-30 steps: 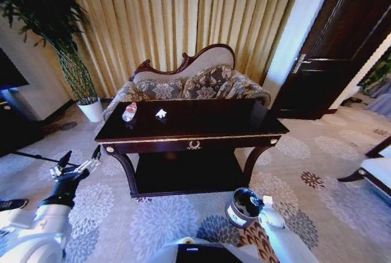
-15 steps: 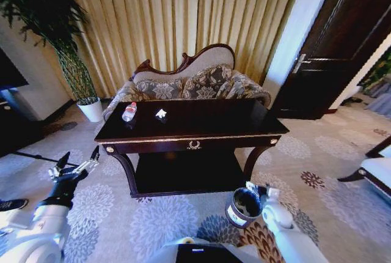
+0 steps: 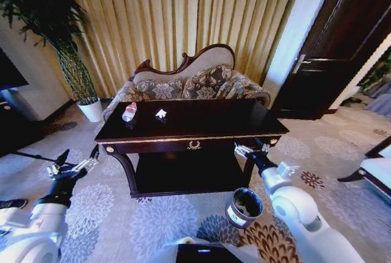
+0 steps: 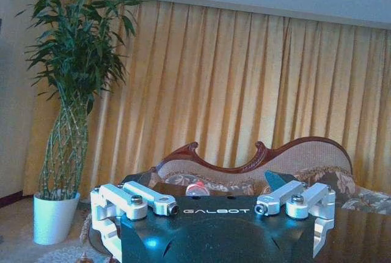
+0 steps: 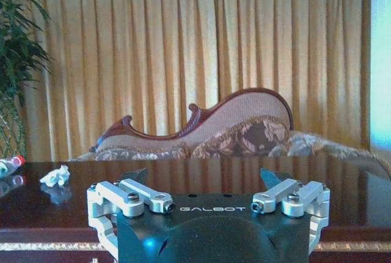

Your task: Move to the front of the table and place the trash on the table into the trash bin.

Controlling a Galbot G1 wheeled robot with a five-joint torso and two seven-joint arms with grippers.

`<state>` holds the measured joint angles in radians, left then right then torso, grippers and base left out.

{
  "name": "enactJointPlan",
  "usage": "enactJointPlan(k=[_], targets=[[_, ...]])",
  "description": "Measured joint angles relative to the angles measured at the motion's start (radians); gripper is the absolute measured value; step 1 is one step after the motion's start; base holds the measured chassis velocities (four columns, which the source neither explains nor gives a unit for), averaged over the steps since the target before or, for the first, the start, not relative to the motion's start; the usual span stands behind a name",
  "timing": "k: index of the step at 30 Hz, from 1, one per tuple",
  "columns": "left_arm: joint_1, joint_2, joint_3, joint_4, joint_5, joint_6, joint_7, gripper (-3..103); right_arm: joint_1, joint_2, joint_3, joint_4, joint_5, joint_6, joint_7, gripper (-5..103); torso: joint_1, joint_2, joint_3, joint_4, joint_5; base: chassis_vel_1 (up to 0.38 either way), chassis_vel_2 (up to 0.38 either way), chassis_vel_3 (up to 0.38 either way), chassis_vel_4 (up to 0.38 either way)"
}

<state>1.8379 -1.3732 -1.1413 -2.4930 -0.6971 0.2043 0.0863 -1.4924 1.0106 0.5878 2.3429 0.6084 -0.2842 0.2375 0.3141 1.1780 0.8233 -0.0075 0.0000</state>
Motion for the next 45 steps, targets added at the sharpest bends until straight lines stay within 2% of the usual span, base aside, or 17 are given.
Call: enactJointPlan(k=[6, 15, 31, 35, 39, 40, 45], targets=[[-0.003, 0.008, 0.0, -0.007, 0.002, 0.019, -0.001, 100, -0.007, -0.002, 0.007, 0.011, -0.005, -0.001, 0.001, 100, 0.0, 0.0, 0.0, -0.0001, 0.0001, 0.0, 0.0, 0.0, 0.0], [-0.01, 0.023, -0.021, -0.007, 0.075, 0.076, -0.036, 100, -0.007, 0.004, 0.008, 0.005, -0.014, -0.006, 0.003, 100, 0.0, 0.0, 0.0, -0.0001, -0.0001, -0.103, 0.097, 0.097, -0.089], [-0.007, 0.017, -0.015, -0.007, 0.065, 0.084, -0.04, 100, -0.011, 0.005, -0.001, 0.001, -0.028, -0.004, 0.004, 100, 0.002, -0.001, 0.001, -0.0001, -0.0001, -0.207, 0.226, 0.201, -0.211], [0.004, 0.014, -0.015, -0.007, 0.049, 0.08, -0.04, 100, 0.02, -0.01, -0.023, -0.014, 0.013, -0.008, 0.004, 100, 0.0, 0.0, 0.0, -0.0001, -0.0001, 0.0, 0.0, 0.0, 0.0], [0.018, 0.007, -0.014, -0.007, 0.048, 0.074, -0.04, 100, 0.118, -0.07, -0.065, -0.076, 0.092, -0.027, -0.003, 100, -0.001, 0.001, 0.0, -0.0001, 0.0003, 0.045, -0.047, -0.056, 0.057], [0.027, -0.006, -0.009, -0.007, 0.054, 0.073, -0.04, 100, 0.216, -0.134, -0.12, -0.147, 0.143, -0.038, -0.021, 100, -0.001, 0.0, 0.0, 0.0001, 0.0003, 0.0, 0.0, 0.0, 0.0], [0.032, -0.02, -0.003, -0.007, 0.07, 0.065, -0.041, 100, 0.385, -0.212, -0.235, -0.213, 0.231, -0.062, -0.026, 100, 0.001, 0.0, 0.0, -0.0001, 0.0, 0.0, 0.0, 0.0, 0.0]])
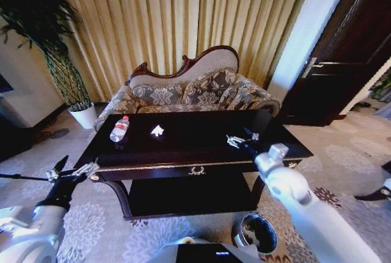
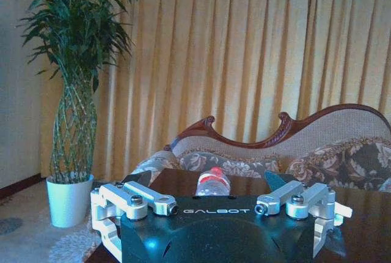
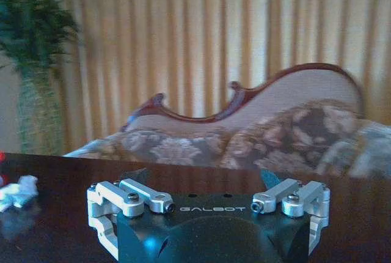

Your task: Move to the front of the table and place the trash on the table into the trash bin.

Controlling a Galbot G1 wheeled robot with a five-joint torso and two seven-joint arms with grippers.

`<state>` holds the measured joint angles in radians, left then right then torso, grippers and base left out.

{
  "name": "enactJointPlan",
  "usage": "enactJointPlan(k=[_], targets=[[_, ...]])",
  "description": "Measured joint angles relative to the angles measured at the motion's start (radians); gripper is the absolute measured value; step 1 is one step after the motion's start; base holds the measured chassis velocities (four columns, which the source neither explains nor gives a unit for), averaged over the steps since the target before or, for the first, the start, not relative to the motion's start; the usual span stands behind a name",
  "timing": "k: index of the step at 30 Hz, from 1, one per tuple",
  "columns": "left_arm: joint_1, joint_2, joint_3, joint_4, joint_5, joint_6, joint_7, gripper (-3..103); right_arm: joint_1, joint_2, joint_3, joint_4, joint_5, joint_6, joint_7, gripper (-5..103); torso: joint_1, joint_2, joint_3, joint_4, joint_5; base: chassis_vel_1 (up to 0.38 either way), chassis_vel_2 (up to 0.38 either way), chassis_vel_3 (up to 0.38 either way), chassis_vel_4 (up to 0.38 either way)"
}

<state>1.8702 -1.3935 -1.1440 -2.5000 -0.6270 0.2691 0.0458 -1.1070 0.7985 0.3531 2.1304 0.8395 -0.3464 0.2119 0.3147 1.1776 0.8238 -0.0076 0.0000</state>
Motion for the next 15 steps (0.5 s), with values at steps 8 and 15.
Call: enactJointPlan(k=[8, 15], targets=[[-0.001, -0.005, 0.005, 0.0, 0.011, -0.006, 0.001, 100, 0.386, -0.047, -0.341, -0.089, 0.14, -0.06, 0.001, 100, -0.001, 0.0, 0.0, -0.0001, 0.0001, 0.0, 0.0, 0.0, 0.0], [-0.002, -0.014, -0.005, 0.0, 0.012, -0.007, 0.002, 100, 0.614, 0.008, -0.529, -0.176, 0.191, -0.093, 0.014, 100, -0.001, 0.0, 0.0, 0.0001, -0.0003, 0.0, 0.0, 0.0, 0.0]])
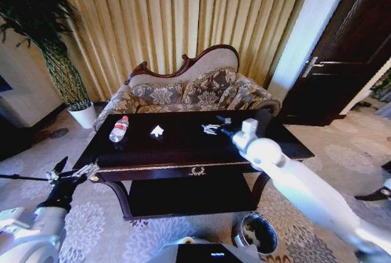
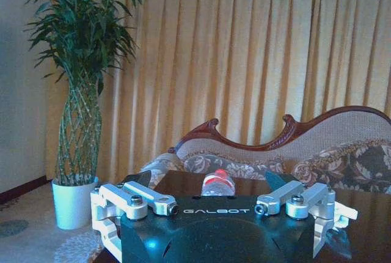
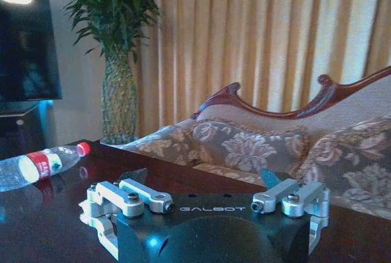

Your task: Move to the front of the table and place the trash on the table into the trash bin.

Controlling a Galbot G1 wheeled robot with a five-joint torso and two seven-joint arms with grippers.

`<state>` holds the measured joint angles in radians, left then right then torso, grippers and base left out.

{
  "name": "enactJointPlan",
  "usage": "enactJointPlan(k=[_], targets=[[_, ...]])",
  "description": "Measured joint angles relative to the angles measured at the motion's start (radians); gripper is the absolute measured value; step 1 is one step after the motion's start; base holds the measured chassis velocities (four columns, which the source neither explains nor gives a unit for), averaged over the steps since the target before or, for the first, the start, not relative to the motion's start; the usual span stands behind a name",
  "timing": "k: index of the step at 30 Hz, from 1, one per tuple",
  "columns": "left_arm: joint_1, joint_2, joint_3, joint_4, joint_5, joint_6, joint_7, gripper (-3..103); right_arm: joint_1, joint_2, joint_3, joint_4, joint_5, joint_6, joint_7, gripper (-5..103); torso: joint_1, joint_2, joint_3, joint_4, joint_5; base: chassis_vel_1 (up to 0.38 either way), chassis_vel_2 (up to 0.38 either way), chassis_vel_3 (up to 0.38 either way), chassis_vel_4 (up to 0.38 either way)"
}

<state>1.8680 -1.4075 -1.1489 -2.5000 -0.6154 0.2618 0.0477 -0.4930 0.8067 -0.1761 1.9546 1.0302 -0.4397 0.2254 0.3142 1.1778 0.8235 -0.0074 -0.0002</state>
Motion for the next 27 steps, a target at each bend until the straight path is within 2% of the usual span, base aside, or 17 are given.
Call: enactJointPlan(k=[3, 6, 9, 14, 17, 23, 27], targets=[[0.0, -0.004, -0.004, 0.0, 0.0, -0.001, 0.001, 100, 0.05, 0.034, -0.047, -0.031, 0.023, -0.016, 0.019, 100, 0.0, 0.0, 0.0, -0.0001, -0.0001, 0.0, 0.0, 0.0, 0.0], [-0.002, -0.013, -0.008, 0.0, 0.0, -0.003, 0.002, 100, 0.111, 0.102, -0.121, -0.088, 0.054, -0.035, 0.057, 100, 0.0, 0.0, 0.0, 0.0001, 0.0001, 0.0, 0.0, 0.0, 0.0], [-0.002, -0.016, -0.01, 0.0, 0.0, -0.004, 0.002, 100, 0.132, 0.13, -0.149, -0.11, 0.065, -0.045, 0.077, 100, 0.0, 0.0, 0.0, 0.0, 0.0001, 0.0, 0.0, 0.0, 0.0], [-0.002, -0.023, -0.014, 0.0, 0.0, -0.005, 0.003, 100, 0.175, 0.197, -0.201, -0.149, 0.104, -0.086, 0.167, 100, 0.0, 0.0, 0.0, -0.0001, 0.0001, 0.0, 0.0, 0.0, 0.0], [-0.001, -0.03, -0.015, 0.0, 0.002, -0.007, 0.004, 100, 0.2, 0.248, -0.236, -0.162, 0.163, -0.116, 0.262, 100, 0.0, 0.0, 0.0, -0.0001, 0.0001, 0.0, 0.0, 0.0, 0.0], [0.002, -0.043, -0.015, 0.0, 0.011, -0.011, 0.007, 100, 0.212, 0.304, -0.28, -0.17, 0.208, -0.135, 0.348, 100, 0.0, 0.0, 0.0, -0.0001, 0.0, 0.0, 0.0, 0.0, 0.0], [0.005, -0.049, -0.013, 0.0, 0.018, -0.018, 0.008, 100, 0.211, 0.334, -0.293, -0.187, 0.213, -0.138, 0.373, 100, 0.0, 0.0, 0.0, -0.0001, 0.0002, 0.0, 0.0, 0.0, 0.0]])
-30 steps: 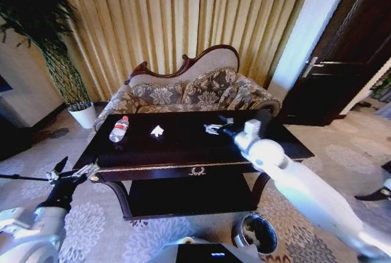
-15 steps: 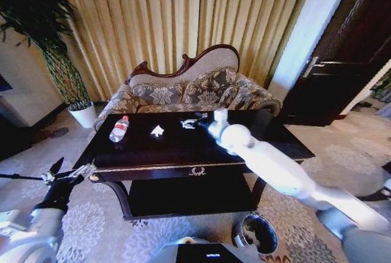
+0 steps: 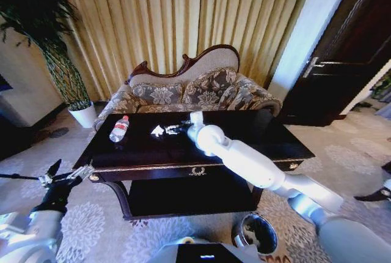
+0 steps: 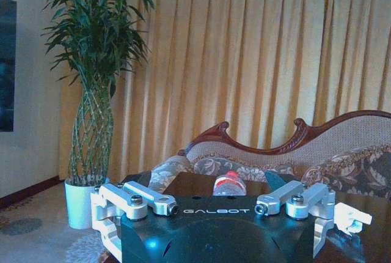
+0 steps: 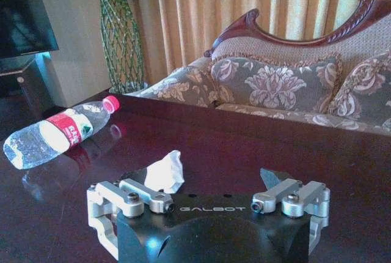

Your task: Move to the front of the table and place the trash on the table into the trash bin.

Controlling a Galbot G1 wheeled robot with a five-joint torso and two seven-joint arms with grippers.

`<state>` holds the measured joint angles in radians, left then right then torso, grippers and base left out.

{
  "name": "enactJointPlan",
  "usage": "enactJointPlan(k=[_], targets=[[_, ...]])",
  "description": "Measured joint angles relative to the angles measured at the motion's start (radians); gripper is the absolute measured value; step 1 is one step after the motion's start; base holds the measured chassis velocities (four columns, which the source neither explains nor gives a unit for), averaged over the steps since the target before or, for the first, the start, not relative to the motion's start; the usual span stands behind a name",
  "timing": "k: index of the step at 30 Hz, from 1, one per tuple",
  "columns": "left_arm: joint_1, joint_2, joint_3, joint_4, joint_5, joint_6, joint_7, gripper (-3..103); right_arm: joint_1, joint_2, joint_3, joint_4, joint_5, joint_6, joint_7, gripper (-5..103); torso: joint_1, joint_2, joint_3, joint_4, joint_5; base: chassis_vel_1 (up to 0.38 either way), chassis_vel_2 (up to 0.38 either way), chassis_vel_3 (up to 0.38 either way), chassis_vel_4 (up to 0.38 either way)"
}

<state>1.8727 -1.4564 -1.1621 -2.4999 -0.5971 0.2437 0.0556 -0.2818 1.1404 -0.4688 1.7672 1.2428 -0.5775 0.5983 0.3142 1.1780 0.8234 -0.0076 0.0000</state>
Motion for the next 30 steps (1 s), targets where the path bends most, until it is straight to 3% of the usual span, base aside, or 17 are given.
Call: enactJointPlan(k=[15, 30], targets=[[0.003, -0.026, 0.018, 0.0, 0.024, -0.007, 0.006, 100, -0.024, 0.121, -0.004, -0.079, -0.054, 0.009, -0.007, 100, 0.0, 0.0, 0.0, 0.0001, -0.0001, 0.0, 0.0, 0.0, 0.0], [0.01, -0.039, 0.03, 0.0, 0.04, -0.017, 0.014, 100, -0.027, 0.196, -0.014, -0.123, -0.084, 0.011, -0.011, 100, 0.0, 0.0, 0.0, 0.0, 0.0, 0.0, 0.0, 0.0, 0.0]])
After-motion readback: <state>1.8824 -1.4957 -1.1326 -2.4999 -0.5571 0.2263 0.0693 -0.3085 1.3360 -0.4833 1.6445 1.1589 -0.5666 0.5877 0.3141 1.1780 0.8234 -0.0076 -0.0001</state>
